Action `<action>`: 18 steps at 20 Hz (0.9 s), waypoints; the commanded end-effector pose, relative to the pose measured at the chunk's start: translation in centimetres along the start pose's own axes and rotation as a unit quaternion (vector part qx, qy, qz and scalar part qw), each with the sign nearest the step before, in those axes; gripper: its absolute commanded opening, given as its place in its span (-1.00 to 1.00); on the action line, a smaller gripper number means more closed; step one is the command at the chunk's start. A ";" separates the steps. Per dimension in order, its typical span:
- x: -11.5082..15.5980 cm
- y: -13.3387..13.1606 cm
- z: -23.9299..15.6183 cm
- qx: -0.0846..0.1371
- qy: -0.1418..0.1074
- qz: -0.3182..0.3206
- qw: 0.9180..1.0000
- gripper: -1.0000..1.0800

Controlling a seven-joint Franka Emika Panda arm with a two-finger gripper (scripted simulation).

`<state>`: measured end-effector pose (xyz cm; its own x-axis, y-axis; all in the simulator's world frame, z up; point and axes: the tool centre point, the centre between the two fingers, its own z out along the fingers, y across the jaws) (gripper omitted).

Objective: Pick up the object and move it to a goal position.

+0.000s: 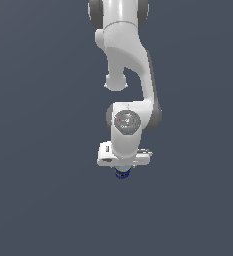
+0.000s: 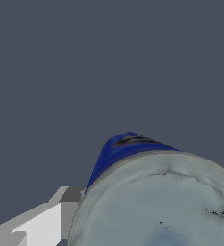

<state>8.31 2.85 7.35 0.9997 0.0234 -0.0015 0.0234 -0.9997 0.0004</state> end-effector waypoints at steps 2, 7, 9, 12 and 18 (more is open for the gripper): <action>0.1 0.0 -0.1 0.000 0.001 0.000 1.000 -1.00; 0.1 0.0 -0.1 0.000 0.001 0.000 1.000 -1.00; 0.0 0.0 0.0 0.000 0.000 0.000 1.000 -1.00; -0.1 0.2 -0.2 0.000 0.000 0.000 1.000 -1.00; -0.8 1.6 -1.7 0.000 0.000 0.000 1.000 -1.00</action>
<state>7.58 1.76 8.25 0.9997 0.0242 -0.0077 0.0242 -0.9997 -0.0002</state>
